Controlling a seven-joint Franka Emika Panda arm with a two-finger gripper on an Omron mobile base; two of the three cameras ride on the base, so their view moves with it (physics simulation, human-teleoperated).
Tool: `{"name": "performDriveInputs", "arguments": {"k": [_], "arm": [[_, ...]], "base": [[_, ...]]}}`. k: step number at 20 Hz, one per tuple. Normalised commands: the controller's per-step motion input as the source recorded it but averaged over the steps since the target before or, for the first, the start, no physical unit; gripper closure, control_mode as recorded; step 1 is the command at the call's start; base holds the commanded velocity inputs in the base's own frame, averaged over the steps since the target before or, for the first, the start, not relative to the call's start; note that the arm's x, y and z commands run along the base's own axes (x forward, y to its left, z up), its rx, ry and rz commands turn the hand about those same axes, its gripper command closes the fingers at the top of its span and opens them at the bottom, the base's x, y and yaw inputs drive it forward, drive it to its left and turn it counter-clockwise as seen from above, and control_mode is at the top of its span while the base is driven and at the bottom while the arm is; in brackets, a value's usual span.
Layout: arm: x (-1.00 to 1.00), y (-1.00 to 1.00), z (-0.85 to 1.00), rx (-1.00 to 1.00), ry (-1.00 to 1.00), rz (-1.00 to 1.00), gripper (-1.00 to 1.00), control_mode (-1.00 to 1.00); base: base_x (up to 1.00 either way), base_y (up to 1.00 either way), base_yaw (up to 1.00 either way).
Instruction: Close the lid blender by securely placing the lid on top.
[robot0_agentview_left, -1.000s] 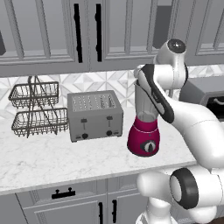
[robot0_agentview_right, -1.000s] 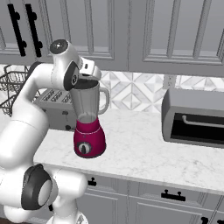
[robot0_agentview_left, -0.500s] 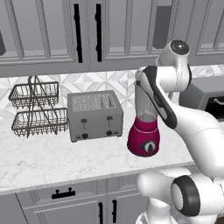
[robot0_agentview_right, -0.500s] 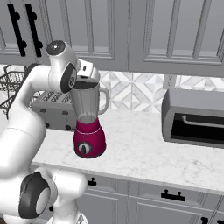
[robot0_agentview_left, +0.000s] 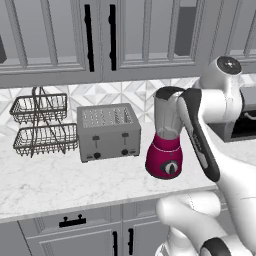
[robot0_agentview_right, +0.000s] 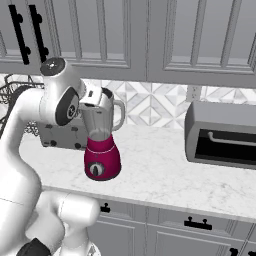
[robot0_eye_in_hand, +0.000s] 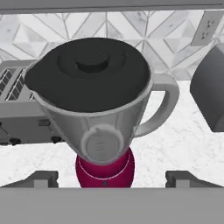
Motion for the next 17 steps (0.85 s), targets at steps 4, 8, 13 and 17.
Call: {"name": "performDriveInputs", "arguments": {"k": [4, 8, 13, 17], "arm": [[-0.98, -0.33, -0.14, 0.0, 0.09, -0.01, -1.0, -1.0], [-0.72, -0.69, -0.02, 0.02, 0.02, -0.07, -1.0, -1.0], [-0.02, -0.44, 0.0, 0.11, 0.0, -0.01, -1.0, -1.0], [0.0, -0.49, -0.01, 0.08, 0.0, 0.0, -1.0, -1.0]], "base": [[0.0, 0.0, 0.0], [0.0, 0.0, 0.0], [0.0, 0.0, 0.0], [0.0, 0.0, 0.0]]}}
